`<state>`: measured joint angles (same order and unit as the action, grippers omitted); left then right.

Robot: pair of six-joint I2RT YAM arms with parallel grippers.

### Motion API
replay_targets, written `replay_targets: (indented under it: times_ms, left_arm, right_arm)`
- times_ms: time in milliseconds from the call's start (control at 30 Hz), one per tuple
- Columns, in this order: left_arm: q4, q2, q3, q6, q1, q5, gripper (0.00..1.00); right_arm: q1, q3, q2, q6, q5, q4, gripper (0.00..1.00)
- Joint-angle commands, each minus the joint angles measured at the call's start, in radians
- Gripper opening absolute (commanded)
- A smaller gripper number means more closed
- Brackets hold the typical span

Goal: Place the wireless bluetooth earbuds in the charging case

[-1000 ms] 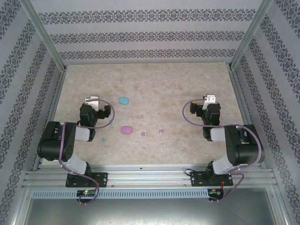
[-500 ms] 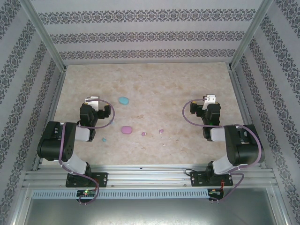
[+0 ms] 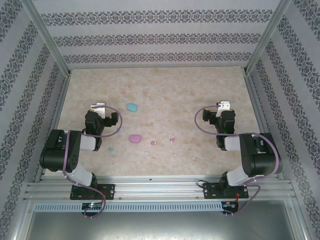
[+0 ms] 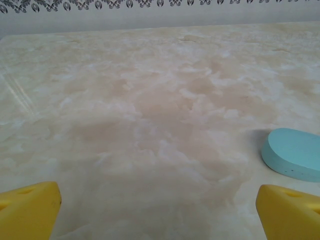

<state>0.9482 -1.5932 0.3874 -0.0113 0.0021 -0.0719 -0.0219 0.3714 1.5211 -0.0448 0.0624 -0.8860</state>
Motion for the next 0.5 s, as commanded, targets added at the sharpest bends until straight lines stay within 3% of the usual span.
replay_targets:
  times_ms: [0,467]
  left_arm:
    - [-0.017,0.008,0.001,-0.007,0.006,-0.011,1.00]
    - [-0.022,0.014,0.002,-0.007,0.007,-0.010,1.00]
  right_arm:
    - [0.006,0.014,-0.011,0.014,-0.016,-0.007,0.98]
    - [0.024,0.015,-0.011,0.007,-0.062,-0.002,0.98]
